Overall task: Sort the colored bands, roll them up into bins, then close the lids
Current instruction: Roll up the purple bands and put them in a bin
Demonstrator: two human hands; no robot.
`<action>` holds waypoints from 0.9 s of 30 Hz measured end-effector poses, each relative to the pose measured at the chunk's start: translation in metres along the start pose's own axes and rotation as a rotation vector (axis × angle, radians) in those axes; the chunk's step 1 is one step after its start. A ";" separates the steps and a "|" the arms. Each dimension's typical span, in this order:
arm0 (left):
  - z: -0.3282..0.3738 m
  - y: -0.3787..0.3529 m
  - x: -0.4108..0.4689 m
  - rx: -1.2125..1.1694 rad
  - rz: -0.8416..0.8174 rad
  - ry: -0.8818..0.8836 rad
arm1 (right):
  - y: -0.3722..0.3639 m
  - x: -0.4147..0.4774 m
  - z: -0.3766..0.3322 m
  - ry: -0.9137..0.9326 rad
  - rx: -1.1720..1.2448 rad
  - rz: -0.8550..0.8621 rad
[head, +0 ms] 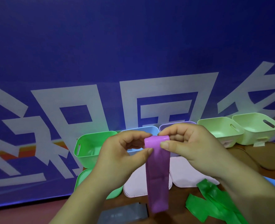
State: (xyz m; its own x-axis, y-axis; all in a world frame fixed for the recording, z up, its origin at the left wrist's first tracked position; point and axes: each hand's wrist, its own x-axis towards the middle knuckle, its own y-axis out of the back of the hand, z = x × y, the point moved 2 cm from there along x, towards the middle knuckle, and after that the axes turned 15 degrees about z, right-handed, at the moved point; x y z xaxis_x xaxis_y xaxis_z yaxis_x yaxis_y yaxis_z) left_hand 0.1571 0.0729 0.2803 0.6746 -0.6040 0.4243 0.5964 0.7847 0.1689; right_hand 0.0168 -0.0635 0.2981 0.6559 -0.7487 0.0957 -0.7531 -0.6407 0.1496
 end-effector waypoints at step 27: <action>0.004 -0.031 -0.001 -0.258 0.028 0.147 | 0.030 -0.002 0.000 0.141 0.057 -0.021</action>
State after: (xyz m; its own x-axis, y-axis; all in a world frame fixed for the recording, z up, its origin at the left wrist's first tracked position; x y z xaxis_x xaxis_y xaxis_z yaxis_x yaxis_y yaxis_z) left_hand 0.1364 0.0497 0.2782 0.7369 -0.6112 0.2889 0.6549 0.7513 -0.0811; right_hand -0.0078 -0.0811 0.3024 0.6690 -0.7065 0.2310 -0.7384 -0.6673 0.0976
